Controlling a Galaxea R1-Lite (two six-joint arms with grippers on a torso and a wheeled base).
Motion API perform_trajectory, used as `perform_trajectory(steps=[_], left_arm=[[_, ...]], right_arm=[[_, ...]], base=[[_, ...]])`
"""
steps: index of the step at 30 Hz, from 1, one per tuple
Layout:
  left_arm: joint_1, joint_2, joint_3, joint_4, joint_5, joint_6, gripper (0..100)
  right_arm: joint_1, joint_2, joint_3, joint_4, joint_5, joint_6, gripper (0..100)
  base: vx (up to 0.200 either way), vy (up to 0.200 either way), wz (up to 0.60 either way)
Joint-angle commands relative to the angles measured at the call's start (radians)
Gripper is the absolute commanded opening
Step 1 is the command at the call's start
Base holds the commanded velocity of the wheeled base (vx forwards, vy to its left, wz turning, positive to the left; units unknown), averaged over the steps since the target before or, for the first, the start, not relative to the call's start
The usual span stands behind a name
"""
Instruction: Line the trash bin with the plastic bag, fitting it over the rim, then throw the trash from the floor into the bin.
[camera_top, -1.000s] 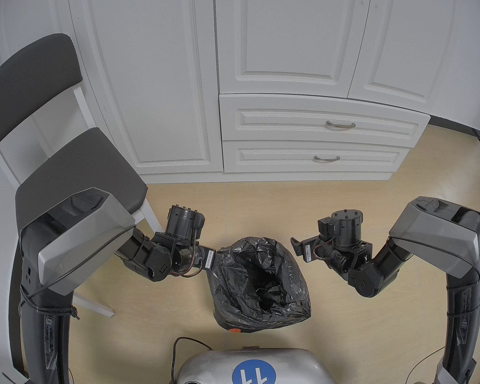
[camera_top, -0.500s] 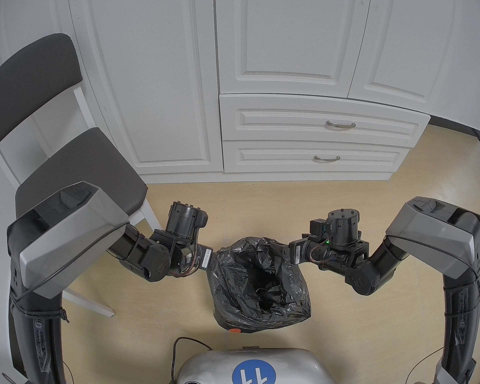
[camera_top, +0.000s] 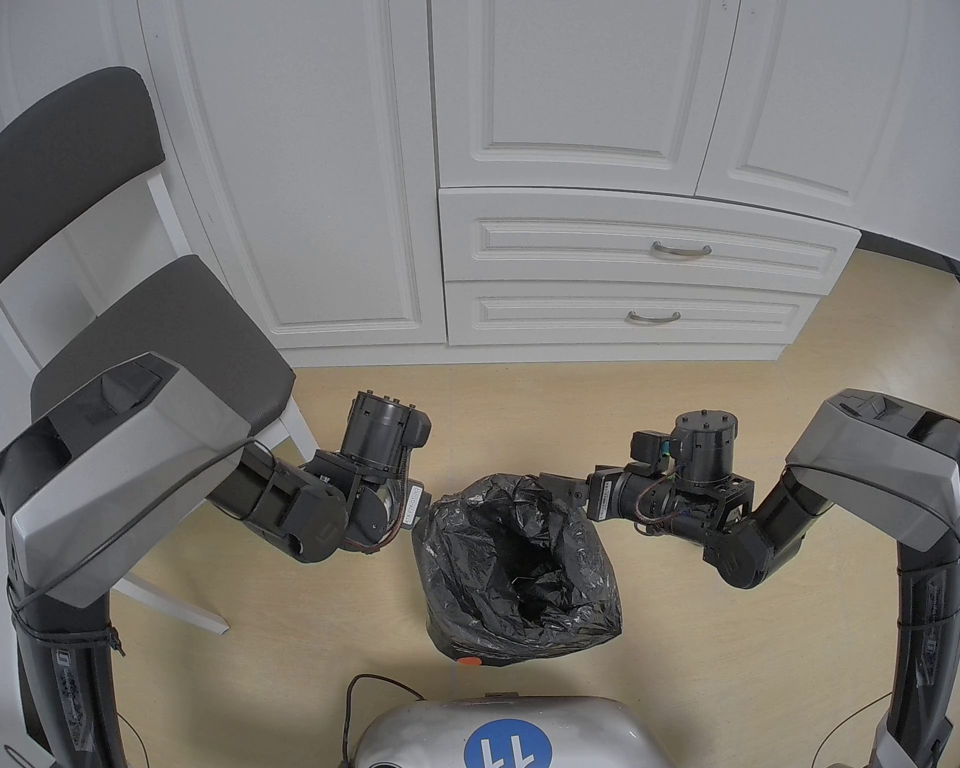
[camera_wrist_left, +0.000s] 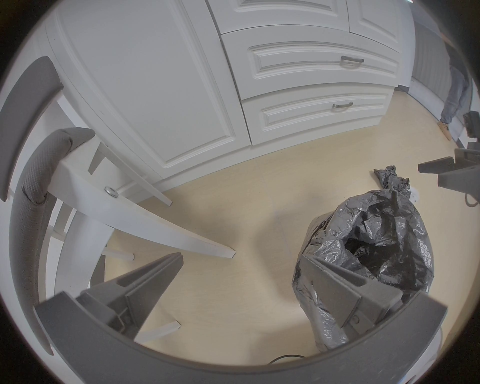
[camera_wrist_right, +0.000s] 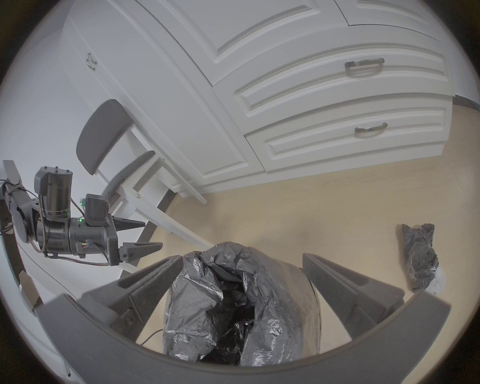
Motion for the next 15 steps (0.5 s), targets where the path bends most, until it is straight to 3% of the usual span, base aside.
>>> perform_trajectory(steps=[1, 15], left_arm=[[-0.005, -0.007, 0.003, 0.000, 0.005, 0.000, 100], [-0.010, -0.015, -0.001, 0.026, 0.040, 0.022, 100]], right_arm=[[0.001, -0.005, 0.019, -0.008, 0.007, 0.003, 100], [0.011, -0.002, 0.022, -0.010, 0.008, 0.006, 100]], base=[[0.000, 0.000, 0.00], [0.000, 0.000, 0.00]])
